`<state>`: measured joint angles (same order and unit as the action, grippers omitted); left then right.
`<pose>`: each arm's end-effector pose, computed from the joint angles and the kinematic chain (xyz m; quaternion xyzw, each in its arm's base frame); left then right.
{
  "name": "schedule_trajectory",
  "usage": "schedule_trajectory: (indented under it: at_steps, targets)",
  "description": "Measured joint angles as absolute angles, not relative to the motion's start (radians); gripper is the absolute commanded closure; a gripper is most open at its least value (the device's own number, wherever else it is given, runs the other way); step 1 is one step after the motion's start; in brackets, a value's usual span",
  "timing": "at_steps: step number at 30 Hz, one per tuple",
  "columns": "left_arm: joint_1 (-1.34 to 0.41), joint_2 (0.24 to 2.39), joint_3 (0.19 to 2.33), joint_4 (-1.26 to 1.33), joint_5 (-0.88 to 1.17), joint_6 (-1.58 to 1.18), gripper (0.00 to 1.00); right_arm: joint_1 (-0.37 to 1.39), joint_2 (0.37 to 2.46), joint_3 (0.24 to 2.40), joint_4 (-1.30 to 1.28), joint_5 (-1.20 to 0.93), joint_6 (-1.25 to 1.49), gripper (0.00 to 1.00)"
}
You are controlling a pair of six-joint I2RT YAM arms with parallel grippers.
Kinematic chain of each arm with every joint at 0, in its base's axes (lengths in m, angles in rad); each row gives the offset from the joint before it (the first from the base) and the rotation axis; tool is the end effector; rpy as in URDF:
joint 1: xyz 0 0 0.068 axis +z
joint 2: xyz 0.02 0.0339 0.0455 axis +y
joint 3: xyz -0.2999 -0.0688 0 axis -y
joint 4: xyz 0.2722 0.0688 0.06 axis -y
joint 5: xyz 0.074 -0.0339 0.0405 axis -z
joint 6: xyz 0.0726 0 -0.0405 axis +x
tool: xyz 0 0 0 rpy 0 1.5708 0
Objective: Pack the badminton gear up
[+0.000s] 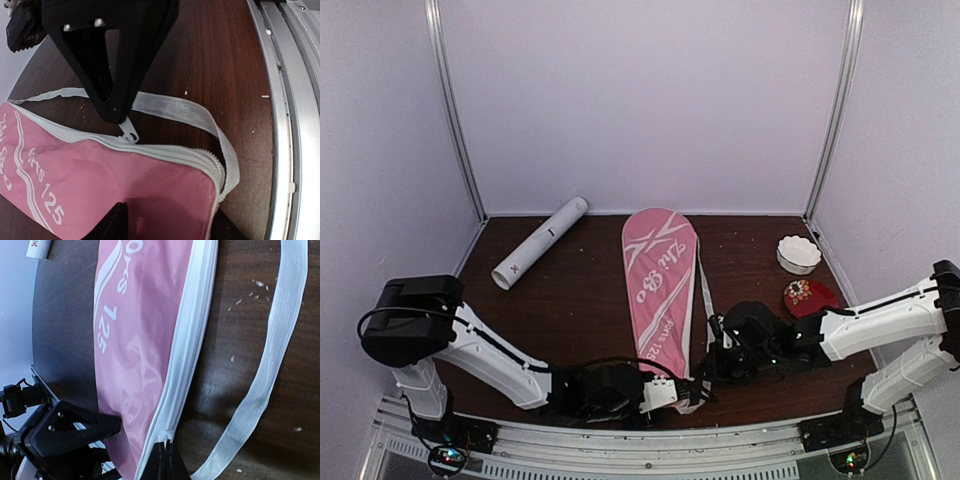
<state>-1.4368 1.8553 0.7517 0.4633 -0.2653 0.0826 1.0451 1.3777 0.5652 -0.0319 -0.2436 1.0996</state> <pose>0.0718 -0.3898 0.0993 0.5671 0.6832 -0.1865 0.4207 0.1300 0.2589 0.1435 -0.0179 0.9287 0.3640 0.0688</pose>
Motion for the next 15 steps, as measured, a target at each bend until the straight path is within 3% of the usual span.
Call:
schedule_trajectory:
  at_steps: [15]
  targets:
    - [-1.429, 1.864, 0.76, 0.479, -0.258, 0.025, 0.5, 1.3, 1.297, 0.495, -0.012, -0.153, 1.286, 1.0]
